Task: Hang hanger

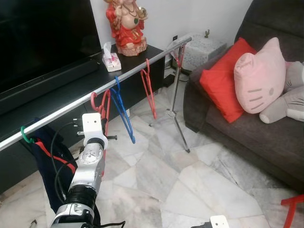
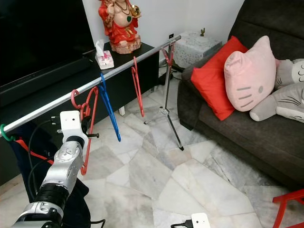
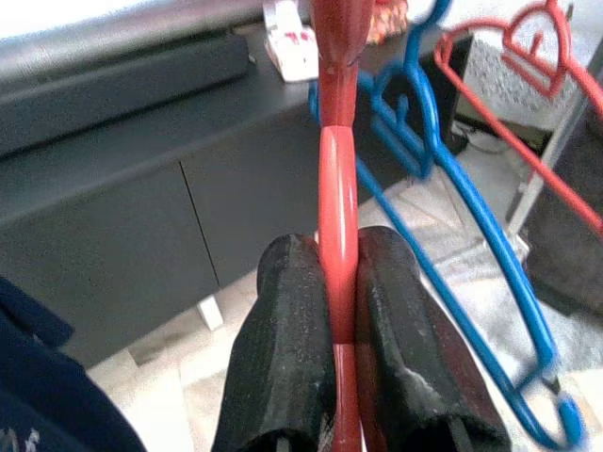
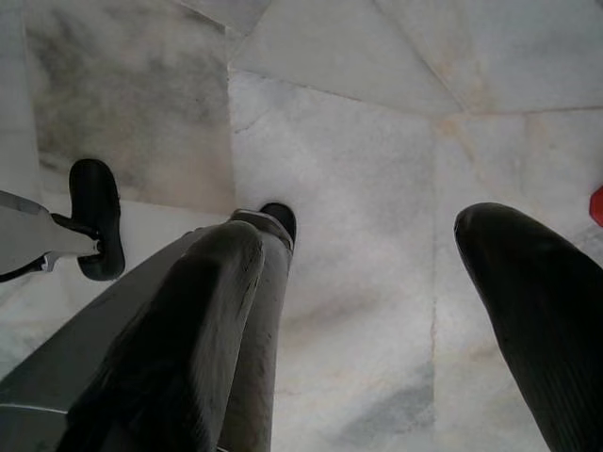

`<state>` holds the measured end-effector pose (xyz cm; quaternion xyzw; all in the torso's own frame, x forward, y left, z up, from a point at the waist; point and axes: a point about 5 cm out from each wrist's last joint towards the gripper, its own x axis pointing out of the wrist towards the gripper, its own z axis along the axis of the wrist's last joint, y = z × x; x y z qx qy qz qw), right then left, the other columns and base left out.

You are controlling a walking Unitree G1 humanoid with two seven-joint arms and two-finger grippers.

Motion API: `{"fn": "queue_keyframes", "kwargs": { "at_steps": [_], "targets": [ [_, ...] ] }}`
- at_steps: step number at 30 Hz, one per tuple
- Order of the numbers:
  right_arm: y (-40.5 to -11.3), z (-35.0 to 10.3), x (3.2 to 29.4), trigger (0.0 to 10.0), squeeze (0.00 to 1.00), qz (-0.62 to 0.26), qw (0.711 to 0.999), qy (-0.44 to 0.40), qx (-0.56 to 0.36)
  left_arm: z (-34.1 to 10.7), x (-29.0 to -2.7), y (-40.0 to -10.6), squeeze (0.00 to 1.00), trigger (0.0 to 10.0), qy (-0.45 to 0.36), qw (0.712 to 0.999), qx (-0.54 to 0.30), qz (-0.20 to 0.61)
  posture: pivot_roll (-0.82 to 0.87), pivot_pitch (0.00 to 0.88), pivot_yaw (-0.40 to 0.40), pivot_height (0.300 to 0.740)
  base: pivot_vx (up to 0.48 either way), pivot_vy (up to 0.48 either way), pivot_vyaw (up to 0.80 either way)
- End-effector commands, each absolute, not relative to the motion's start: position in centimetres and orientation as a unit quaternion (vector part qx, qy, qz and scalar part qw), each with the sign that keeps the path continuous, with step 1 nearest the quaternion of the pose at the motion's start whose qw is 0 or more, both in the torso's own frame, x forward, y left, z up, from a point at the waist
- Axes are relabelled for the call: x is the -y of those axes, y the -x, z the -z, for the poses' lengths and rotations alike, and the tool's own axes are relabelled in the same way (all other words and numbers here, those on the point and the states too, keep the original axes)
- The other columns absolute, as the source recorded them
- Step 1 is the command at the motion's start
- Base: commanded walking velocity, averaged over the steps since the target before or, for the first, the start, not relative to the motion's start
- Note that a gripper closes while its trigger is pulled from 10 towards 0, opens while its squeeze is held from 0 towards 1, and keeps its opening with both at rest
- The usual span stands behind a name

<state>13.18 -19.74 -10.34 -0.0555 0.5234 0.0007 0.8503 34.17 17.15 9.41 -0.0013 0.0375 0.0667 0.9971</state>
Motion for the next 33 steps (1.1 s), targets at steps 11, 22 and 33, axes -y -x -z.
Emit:
{"fn": "queue_keyframes", "kwargs": {
  "at_steps": [11,22,33],
  "targets": [
    [-13.24,10.32,19.74,10.0,0.00,-0.013,0.848,0.072,-0.524,-9.30,-17.84,-34.19,0.00,10.0,-0.009,0.997,-0.025,-0.068,-0.07,0.000,0.015,0.740,0.000,0.000,0.11],
    [-13.24,10.34,19.73,10.0,0.00,-0.012,0.847,0.070,-0.527,-9.43,-17.53,-34.43,0.00,10.0,-0.011,0.998,-0.019,-0.060,-0.07,0.000,0.013,0.740,0.000,0.000,0.00],
    [-13.40,10.28,19.70,10.0,0.00,-0.026,0.846,0.080,-0.526,-9.67,-17.39,-34.63,0.00,10.0,-0.012,0.998,-0.014,-0.058,-0.07,0.000,0.014,0.740,0.256,0.000,0.06]
  ]
}}
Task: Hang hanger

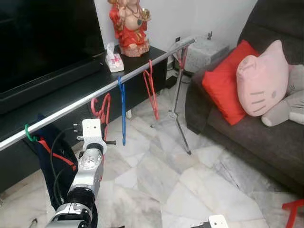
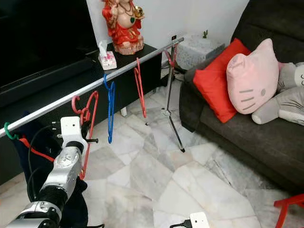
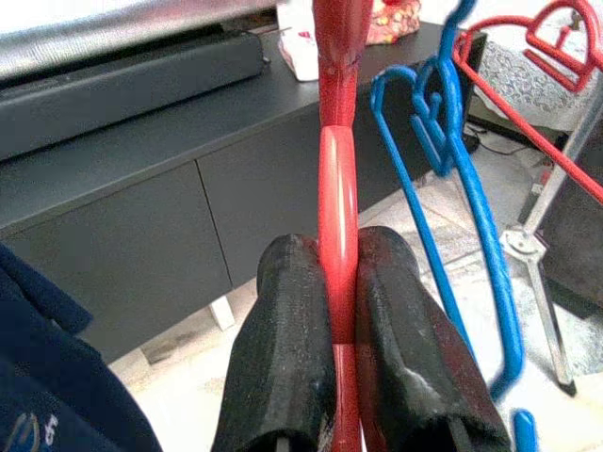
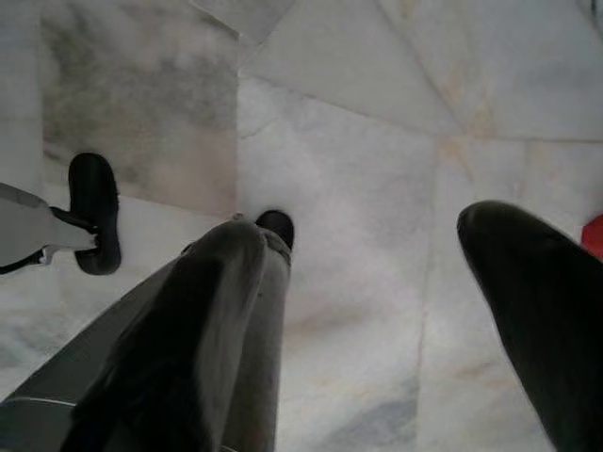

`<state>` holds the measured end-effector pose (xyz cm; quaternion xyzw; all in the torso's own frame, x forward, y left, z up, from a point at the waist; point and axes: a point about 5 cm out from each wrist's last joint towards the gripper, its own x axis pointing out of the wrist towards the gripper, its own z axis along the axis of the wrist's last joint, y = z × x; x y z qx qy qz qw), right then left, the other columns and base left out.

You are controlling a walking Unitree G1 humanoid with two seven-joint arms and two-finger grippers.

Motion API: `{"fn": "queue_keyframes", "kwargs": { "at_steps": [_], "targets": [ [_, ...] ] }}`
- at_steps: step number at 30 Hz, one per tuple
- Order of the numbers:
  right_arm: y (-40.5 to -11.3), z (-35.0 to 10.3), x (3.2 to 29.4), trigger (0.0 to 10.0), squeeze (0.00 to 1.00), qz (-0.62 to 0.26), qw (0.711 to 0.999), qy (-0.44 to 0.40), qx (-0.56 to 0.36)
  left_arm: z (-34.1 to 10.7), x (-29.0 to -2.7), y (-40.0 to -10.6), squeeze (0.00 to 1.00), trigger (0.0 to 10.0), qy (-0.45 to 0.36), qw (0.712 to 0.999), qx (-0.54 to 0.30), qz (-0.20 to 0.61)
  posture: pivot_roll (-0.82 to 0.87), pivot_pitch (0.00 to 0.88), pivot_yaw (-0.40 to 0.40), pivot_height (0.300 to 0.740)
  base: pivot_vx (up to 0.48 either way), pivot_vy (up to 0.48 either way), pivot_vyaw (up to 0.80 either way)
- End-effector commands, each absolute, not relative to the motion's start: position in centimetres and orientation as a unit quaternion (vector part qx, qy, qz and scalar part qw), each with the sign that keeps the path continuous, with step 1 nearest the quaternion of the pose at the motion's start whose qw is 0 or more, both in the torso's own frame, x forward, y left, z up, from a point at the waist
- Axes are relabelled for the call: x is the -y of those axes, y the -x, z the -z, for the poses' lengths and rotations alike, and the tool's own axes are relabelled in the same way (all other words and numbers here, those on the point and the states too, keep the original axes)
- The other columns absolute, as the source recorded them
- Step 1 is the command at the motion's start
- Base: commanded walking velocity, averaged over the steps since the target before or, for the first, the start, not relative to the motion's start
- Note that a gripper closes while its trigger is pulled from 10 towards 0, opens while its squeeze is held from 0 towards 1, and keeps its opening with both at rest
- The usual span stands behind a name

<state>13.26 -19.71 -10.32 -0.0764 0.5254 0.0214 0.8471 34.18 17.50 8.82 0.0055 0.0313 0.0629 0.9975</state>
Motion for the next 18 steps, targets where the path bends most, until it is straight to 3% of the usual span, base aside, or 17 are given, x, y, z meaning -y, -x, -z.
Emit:
{"fn": "queue_keyframes", "kwargs": {
  "at_steps": [1,5,10,18],
  "targets": [
    [-13.40,10.29,19.70,10.0,0.00,-0.027,0.846,0.082,-0.527,-9.68,-17.40,-34.64,0.00,10.0,-0.011,0.998,-0.013,-0.058,-0.07,0.000,0.014,0.740,0.262,0.000,0.70],
    [-13.39,10.28,19.73,10.0,0.00,-0.021,0.848,0.073,-0.525,-9.69,-17.38,-34.65,0.00,10.0,-0.011,0.998,-0.013,-0.058,-0.07,0.000,0.013,0.740,0.262,0.000,0.67],
    [-13.30,10.30,19.82,10.0,0.00,-0.016,0.847,0.072,-0.527,-9.77,-17.16,-34.64,0.00,10.0,-0.009,0.999,-0.009,-0.051,-0.07,0.000,0.012,0.740,0.263,0.000,0.00],
    [-13.22,10.33,19.79,10.0,0.00,-0.017,0.846,0.072,-0.527,-9.57,-16.67,-34.41,0.00,10.0,-0.014,1.000,-0.013,-0.017,-0.07,0.000,0.014,0.740,0.000,0.000,0.00]
  ]
}}
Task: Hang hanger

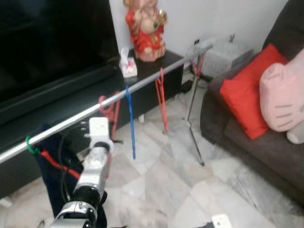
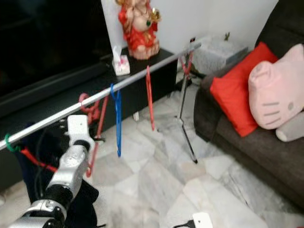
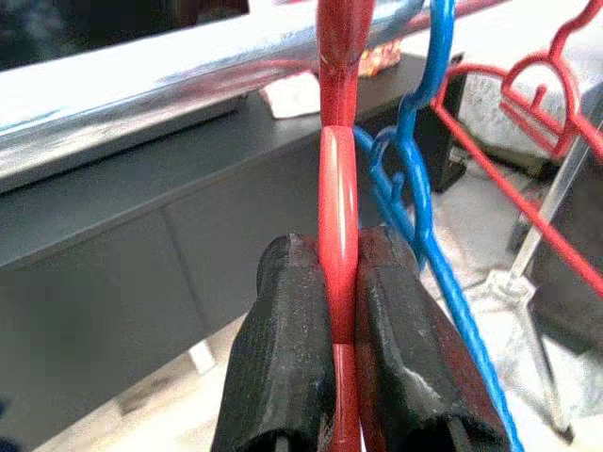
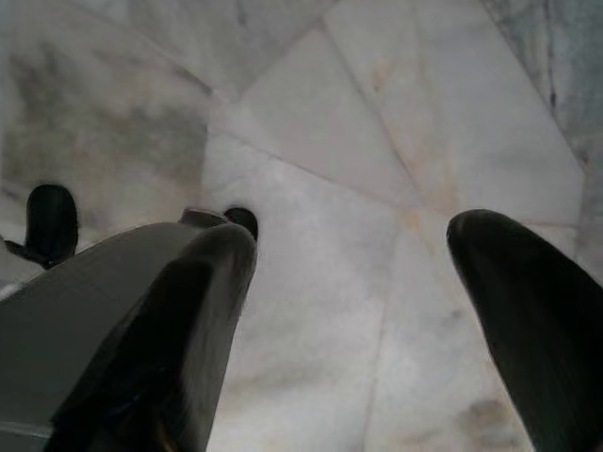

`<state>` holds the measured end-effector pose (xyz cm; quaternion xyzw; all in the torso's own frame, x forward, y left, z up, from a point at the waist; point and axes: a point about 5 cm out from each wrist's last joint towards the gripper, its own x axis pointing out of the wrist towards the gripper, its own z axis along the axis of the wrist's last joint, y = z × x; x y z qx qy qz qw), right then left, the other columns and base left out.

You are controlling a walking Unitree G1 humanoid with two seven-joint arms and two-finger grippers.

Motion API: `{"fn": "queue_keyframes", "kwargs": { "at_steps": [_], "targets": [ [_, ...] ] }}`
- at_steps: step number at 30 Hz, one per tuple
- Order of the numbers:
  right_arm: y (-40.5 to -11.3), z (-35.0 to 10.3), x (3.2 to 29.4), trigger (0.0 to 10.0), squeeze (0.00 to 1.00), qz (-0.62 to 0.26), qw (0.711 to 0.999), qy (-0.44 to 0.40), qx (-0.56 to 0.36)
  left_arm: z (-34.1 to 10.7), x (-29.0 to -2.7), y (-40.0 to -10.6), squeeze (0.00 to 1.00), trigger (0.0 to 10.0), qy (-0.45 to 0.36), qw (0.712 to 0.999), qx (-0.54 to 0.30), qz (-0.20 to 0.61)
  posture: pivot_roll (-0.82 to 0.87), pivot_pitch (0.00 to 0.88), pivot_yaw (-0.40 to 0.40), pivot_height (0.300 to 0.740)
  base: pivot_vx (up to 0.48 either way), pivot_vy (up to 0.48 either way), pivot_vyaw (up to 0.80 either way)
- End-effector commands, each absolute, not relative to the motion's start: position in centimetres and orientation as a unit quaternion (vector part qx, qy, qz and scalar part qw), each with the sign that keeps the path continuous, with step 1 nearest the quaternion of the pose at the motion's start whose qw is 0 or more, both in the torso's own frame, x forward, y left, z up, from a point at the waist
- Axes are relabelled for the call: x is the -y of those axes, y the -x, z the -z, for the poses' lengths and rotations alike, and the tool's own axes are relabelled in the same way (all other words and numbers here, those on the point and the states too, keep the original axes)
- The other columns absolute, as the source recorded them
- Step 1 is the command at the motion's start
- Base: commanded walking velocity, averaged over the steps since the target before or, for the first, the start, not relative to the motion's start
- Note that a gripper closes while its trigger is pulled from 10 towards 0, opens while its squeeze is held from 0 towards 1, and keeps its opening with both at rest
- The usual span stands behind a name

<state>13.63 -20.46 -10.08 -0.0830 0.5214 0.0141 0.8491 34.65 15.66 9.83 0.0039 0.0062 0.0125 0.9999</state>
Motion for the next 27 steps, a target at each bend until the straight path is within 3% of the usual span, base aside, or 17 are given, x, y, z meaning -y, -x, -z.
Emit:
{"fn": "queue_keyframes", "kwargs": {
  "at_steps": [1,11,27],
  "targets": [
    [-13.2,10.3,19.8,10.0,0.00,-0.017,0.846,0.072,-0.527,-9.6,-16.7,-34.4,0.00,10.0,-0.014,1.000,-0.013,-0.017,-0.07,0.000,0.014,0.740,0.000,0.000,0.00],
    [-13.2,10.4,19.6,10.0,0.00,-0.020,0.846,0.073,-0.528,-9.4,-15.4,-34.7,0.00,10.0,-0.030,0.998,-0.042,0.033,-0.07,0.000,0.024,0.740,0.000,0.000,0.00],
    [-13.3,10.4,19.5,10.0,0.00,-0.010,0.848,0.068,-0.526,-10.0,-16.5,-36.2,0.00,10.0,0.027,0.990,-0.101,-0.091,-0.07,0.000,0.041,0.740,0.000,0.000,0.00]
  ]
}}
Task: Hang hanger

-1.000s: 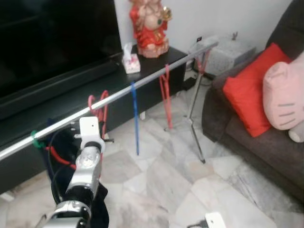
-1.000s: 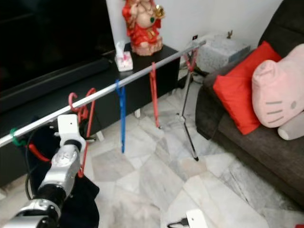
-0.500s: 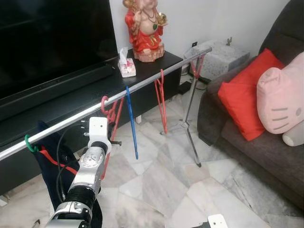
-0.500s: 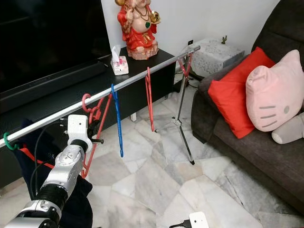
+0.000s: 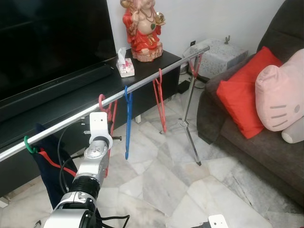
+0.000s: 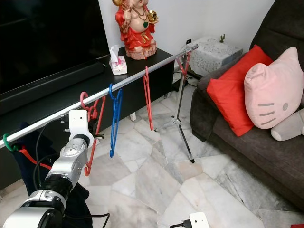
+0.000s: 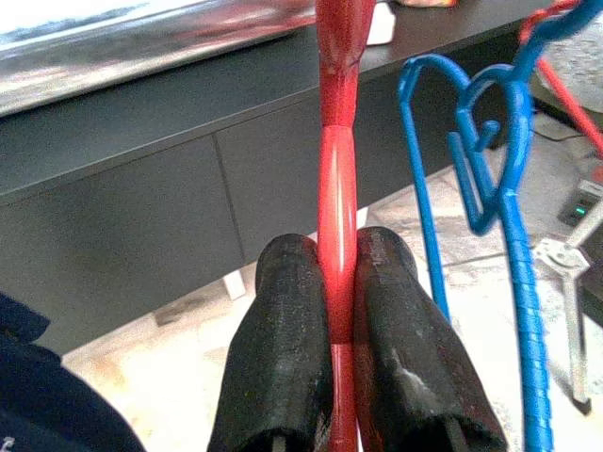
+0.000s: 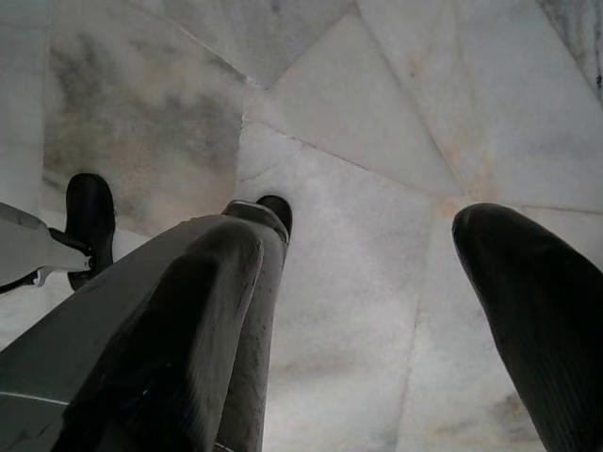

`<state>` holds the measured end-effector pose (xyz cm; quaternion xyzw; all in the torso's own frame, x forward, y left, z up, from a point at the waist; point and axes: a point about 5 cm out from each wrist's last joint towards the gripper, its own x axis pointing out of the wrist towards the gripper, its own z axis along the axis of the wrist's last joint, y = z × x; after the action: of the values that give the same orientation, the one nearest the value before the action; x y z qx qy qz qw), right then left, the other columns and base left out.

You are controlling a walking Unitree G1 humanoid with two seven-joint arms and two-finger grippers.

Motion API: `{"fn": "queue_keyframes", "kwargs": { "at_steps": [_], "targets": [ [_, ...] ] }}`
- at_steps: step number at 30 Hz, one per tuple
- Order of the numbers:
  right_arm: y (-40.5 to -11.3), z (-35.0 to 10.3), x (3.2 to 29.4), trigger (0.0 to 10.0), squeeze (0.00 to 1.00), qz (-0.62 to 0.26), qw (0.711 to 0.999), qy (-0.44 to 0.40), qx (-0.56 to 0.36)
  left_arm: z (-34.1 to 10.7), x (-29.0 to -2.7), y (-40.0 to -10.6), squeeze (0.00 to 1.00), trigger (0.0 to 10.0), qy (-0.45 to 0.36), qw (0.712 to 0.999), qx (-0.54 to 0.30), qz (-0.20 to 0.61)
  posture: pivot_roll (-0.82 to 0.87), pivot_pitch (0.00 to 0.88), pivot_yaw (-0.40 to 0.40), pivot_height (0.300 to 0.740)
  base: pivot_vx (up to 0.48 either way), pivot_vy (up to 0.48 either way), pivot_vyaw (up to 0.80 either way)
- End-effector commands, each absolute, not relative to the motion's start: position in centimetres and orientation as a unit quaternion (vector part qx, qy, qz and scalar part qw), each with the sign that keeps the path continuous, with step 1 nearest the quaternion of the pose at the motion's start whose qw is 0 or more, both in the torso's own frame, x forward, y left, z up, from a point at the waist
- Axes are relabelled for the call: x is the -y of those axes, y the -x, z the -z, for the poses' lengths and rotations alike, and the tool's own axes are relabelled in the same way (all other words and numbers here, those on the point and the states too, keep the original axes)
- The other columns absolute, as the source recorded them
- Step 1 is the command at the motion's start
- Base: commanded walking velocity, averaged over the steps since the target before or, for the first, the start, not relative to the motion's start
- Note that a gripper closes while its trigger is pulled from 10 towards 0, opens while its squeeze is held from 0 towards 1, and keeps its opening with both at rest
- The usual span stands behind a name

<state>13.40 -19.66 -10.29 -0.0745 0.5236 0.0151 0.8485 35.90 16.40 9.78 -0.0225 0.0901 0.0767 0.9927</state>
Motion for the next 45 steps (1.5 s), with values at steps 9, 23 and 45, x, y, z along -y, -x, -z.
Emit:
{"fn": "queue_keyframes", "kwargs": {
  "at_steps": [9,23,45],
  "targets": [
    [-13.3,10.3,19.5,10.0,0.00,-0.011,0.848,0.072,-0.525,-9.7,-16.7,-36.4,0.00,10.0,0.021,0.985,-0.121,-0.120,-0.08,0.000,0.040,0.740,0.000,0.000,0.00],
    [-13.4,10.3,19.5,10.0,0.00,-0.014,0.848,0.073,-0.525,-8.1,-17.2,-35.8,0.00,10.0,0.005,0.976,-0.176,-0.127,-0.08,0.000,0.045,0.740,0.000,0.000,0.00],
    [-13.3,10.4,19.5,10.0,0.00,-0.014,0.846,0.074,-0.527,-8.4,-15.4,-35.5,1.00,10.0,0.025,0.989,-0.136,-0.059,-0.08,0.000,0.042,0.740,0.000,0.000,0.00]
  ]
}}
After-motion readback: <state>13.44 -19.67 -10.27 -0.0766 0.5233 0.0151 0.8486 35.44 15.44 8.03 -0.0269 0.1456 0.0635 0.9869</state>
